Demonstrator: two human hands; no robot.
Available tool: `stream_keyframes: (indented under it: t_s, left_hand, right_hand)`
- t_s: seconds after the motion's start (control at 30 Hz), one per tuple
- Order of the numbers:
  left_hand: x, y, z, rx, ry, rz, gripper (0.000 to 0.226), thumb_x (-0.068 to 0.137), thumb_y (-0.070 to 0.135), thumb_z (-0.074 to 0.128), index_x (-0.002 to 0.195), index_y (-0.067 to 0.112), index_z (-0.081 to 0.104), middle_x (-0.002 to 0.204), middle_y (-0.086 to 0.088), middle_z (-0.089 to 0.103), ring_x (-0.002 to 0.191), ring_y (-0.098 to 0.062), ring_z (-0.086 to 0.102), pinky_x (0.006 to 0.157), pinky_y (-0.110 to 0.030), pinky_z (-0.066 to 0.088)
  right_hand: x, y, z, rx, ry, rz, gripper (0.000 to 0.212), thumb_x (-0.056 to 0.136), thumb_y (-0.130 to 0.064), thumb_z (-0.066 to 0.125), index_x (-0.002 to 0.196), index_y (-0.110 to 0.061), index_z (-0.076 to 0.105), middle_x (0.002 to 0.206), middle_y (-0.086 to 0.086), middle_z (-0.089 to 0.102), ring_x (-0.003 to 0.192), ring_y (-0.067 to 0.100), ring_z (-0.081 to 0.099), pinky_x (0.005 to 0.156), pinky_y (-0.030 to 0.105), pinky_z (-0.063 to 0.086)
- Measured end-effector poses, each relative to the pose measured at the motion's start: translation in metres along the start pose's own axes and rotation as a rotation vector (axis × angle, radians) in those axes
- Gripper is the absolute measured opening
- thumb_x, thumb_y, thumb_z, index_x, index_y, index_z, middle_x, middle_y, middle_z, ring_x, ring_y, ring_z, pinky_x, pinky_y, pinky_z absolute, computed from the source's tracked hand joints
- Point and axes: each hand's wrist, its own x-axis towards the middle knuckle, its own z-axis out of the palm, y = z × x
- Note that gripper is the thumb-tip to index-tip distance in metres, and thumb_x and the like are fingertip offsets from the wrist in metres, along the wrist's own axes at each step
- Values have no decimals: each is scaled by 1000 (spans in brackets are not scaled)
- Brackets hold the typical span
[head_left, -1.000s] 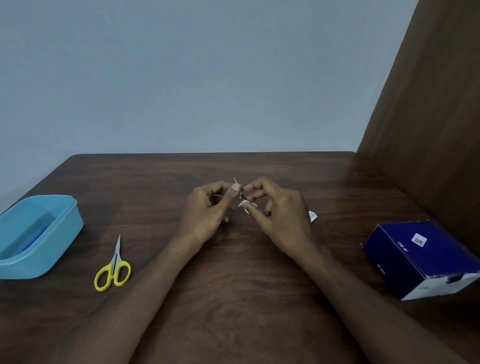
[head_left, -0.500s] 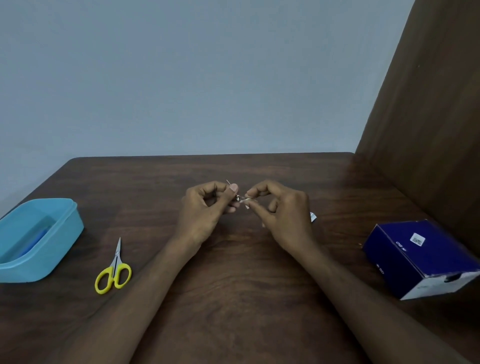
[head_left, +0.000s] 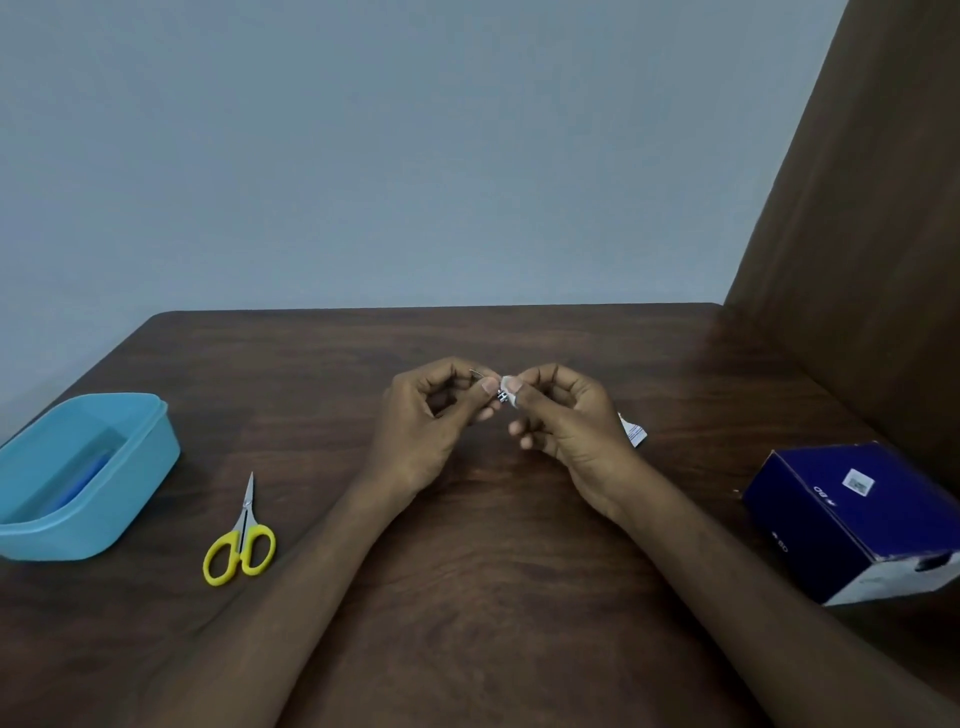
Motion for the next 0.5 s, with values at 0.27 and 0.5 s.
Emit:
stream_keyframes:
  t_s: [0.27,0.5]
  left_hand:
    - [-3,2,0,42,-81,71,11,101,8,71,107,10,81,107,-3,82,101,-22,79,87,-32,63]
    - [-3,2,-1,59,-82,75,13,101,6,71,108,11,81,108,-5,81,103,-26,78,90,-33,63]
  right_hand:
    - [1,-6,-4,109,-35,59,11,96,-5,73,93,-9,63,82,10,75,69,16,71,63,26,60]
    - [3,-7,-3,202,30,46,14,97,-2,72,94,-9,60,81,9,76,62,13,69,63,25,61]
